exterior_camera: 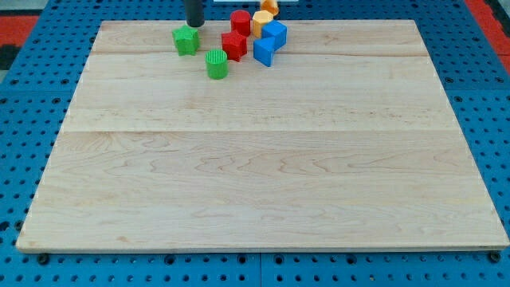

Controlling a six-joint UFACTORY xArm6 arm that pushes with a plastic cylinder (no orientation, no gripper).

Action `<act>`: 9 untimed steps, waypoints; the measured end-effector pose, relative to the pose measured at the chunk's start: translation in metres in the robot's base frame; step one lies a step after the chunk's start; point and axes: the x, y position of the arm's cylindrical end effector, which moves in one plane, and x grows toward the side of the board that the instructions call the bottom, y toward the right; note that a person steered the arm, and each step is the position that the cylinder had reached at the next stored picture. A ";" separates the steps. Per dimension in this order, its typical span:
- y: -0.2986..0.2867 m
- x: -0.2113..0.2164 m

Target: Separate the blue blocks from each other

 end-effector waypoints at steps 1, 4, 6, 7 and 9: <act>0.043 0.000; 0.183 0.045; 0.150 0.057; 0.102 0.057; 0.120 0.091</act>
